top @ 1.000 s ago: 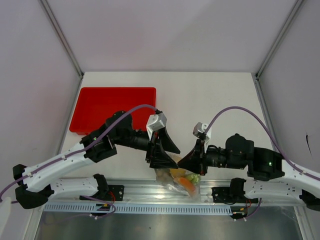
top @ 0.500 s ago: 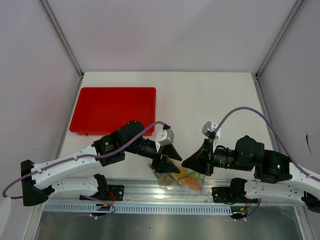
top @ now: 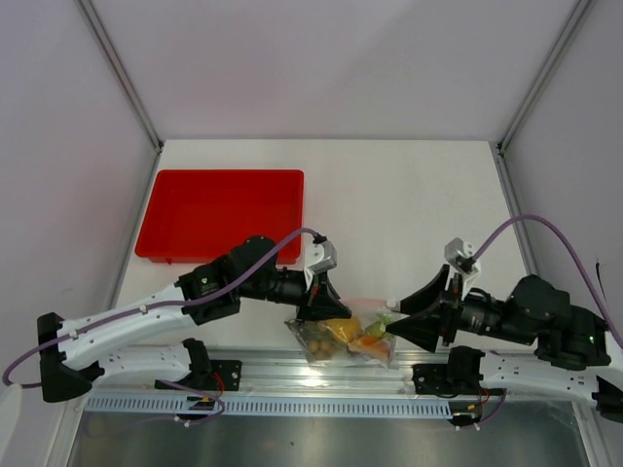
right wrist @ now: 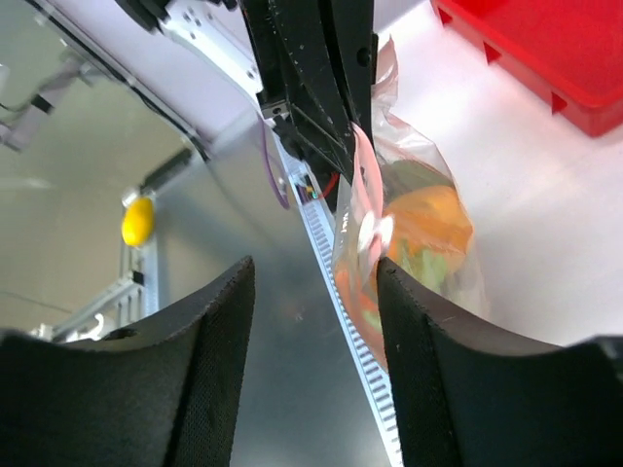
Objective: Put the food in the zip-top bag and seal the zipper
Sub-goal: Zip the zipper food storage bag at the center of the board.
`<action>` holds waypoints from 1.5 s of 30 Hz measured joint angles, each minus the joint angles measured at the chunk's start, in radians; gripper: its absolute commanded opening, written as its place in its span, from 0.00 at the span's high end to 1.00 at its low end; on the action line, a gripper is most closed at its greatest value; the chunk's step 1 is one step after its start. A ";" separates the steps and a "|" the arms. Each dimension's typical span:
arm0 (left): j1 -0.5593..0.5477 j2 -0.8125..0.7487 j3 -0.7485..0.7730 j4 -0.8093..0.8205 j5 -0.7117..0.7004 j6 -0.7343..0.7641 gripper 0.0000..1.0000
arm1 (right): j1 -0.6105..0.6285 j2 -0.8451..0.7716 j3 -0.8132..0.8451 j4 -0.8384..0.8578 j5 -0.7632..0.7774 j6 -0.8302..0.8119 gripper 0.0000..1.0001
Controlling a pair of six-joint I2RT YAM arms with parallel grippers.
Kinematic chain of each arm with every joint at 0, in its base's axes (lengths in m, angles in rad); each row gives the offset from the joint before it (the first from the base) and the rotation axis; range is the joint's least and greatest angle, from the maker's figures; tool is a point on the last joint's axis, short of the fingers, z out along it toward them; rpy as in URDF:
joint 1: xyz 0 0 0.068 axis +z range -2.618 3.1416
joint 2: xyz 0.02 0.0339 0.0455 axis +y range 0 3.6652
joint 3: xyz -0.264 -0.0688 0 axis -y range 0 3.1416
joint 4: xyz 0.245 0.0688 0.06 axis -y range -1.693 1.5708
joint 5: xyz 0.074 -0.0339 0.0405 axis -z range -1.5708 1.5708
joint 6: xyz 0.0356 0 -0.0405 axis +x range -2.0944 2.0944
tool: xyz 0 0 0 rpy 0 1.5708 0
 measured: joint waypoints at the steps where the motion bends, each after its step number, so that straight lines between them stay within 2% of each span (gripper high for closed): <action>1: 0.000 -0.007 0.000 -0.002 -0.003 -0.004 0.99 | 0.000 -0.027 -0.008 0.001 0.002 0.007 0.47; 4: 0.000 -0.022 0.000 -0.006 -0.006 -0.015 0.99 | 0.000 -0.066 -0.049 0.012 0.008 0.019 0.51; 9: 0.000 -0.029 0.000 -0.011 -0.011 -0.023 0.99 | 0.000 -0.046 -0.113 0.042 0.019 0.024 0.67; 11: 0.000 -0.030 0.000 -0.013 -0.011 -0.028 0.99 | 0.000 -0.031 -0.126 0.063 0.023 0.023 0.78; 13: 0.000 -0.035 0.000 -0.018 -0.011 -0.031 0.99 | 0.000 -0.023 -0.132 0.073 0.026 0.023 0.81; 14: 0.000 -0.040 0.000 -0.020 -0.011 -0.036 0.99 | 0.000 -0.019 -0.135 0.081 0.028 0.024 0.93; 15: 0.000 -0.044 0.000 -0.021 -0.010 -0.037 0.99 | 0.000 -0.017 -0.138 0.093 0.030 0.023 1.00; 19: 0.000 -0.058 -0.002 -0.019 -0.008 -0.045 0.98 | 0.000 -0.016 -0.151 0.127 0.047 0.026 1.00; 20: 0.000 -0.059 -0.003 -0.018 -0.005 -0.045 0.76 | 0.000 -0.017 -0.156 0.137 0.050 0.026 1.00; 21: 0.000 -0.060 -0.004 -0.016 -0.001 -0.040 0.57 | 0.000 -0.017 -0.162 0.146 0.052 0.025 1.00; 23: 0.000 -0.060 -0.005 -0.002 0.009 -0.042 0.35 | 0.000 -0.017 -0.174 0.159 0.052 0.025 1.00; 25: 0.000 -0.059 -0.002 0.010 0.025 -0.042 0.29 | 0.000 -0.017 -0.182 0.164 0.052 0.025 1.00; 33: 0.000 0.109 0.224 0.046 0.063 -0.093 0.36 | 0.000 -0.013 -0.186 0.184 0.050 0.021 1.00; 37: 0.000 0.163 0.238 0.079 0.091 -0.124 0.49 | 0.000 -0.010 -0.186 0.186 0.048 0.021 1.00; 43: 0.000 0.238 0.253 0.083 0.145 -0.149 0.50 | 0.000 -0.010 -0.186 0.186 0.048 0.020 1.00; 44: 0.000 0.243 0.253 0.083 0.154 -0.150 0.53 | 0.000 -0.010 -0.186 0.186 0.048 0.020 1.00; 45: 0.000 0.247 0.255 0.082 0.162 -0.152 0.63 | 0.000 -0.010 -0.186 0.186 0.048 0.020 1.00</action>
